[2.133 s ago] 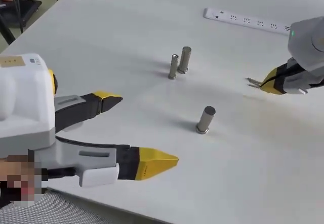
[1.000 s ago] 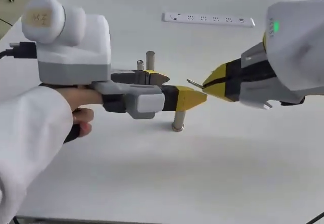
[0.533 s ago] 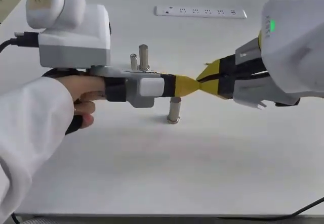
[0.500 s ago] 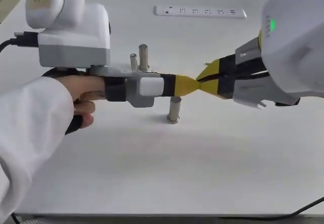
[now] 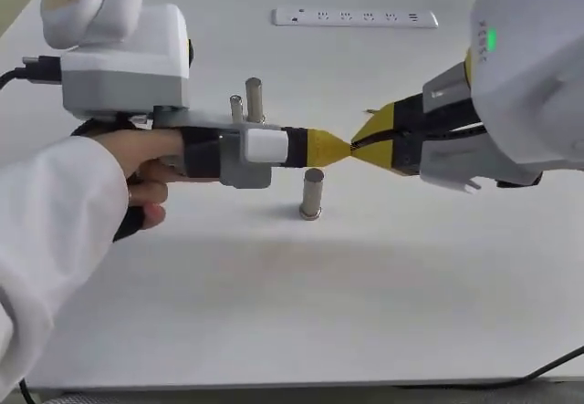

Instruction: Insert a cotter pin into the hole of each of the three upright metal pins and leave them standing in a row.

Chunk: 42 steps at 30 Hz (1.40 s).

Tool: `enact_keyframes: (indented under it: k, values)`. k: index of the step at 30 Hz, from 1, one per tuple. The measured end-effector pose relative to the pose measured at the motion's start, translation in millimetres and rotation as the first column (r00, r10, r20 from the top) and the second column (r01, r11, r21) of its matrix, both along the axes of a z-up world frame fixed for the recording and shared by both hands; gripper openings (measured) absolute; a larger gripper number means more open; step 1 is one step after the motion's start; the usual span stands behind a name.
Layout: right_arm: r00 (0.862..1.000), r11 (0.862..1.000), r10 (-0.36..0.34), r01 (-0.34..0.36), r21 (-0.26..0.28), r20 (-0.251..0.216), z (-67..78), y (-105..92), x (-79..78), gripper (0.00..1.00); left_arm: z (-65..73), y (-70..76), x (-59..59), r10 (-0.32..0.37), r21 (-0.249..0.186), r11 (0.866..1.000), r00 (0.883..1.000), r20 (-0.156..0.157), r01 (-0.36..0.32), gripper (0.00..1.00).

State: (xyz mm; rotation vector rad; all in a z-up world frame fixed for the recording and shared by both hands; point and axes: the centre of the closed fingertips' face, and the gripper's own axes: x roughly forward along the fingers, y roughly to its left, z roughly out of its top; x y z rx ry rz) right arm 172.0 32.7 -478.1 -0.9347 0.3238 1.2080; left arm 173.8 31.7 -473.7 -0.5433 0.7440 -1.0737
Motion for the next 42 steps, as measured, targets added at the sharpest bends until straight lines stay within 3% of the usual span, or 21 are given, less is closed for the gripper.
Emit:
enact_keyframes:
  k: [4,8,17,22,26,34,37,42]
  values:
    - [1.0,1.0,0.002,-0.002,-0.008,-0.003,-3.3,-0.9,-1.9,0.0,2.6,-1.4,0.3,0.009,-0.019,1.0,1.0,-0.021,-0.009,0.06]
    - [1.0,1.0,0.005,-0.005,-0.004,0.002,-2.8,0.4,-3.3,0.0,-1.2,-1.7,-1.2,0.007,-0.004,1.0,0.999,-0.039,-0.007,0.04]
    - [1.0,1.0,0.009,-0.009,-0.01,0.007,-1.3,1.2,-4.9,0.0,-2.3,-1.0,-2.5,0.027,-0.02,0.999,0.992,-0.124,-0.03,0.01]
    - [1.0,1.0,0.013,-0.013,-0.014,0.006,-1.7,2.4,-6.8,0.0,-3.1,-0.4,-4.9,0.029,-0.014,0.999,0.989,-0.143,-0.031,0.01]
    - [1.0,1.0,0.014,-0.014,-0.013,0.0,-3.2,2.9,-7.9,0.0,-5.1,0.2,-7.1,0.044,-0.008,0.999,0.98,-0.193,-0.047,0.01]
    - [1.0,1.0,0.01,-0.01,0.012,-0.012,-6.0,2.0,-7.9,0.0,-7.2,1.6,-6.4,0.056,0.011,0.998,0.983,-0.174,-0.055,0.0]
    - [1.0,1.0,0.007,-0.007,0.013,-0.008,-7.2,1.5,-6.9,0.0,-8.3,0.2,-6.1,0.061,0.02,0.998,0.987,-0.15,-0.059,0.0]
    - [0.999,1.0,0.001,0.001,0.027,-0.05,-11.8,-1.0,-10.6,0.0,-12.5,-0.5,-8.4,0.054,0.043,0.998,0.988,-0.144,-0.048,0.0]
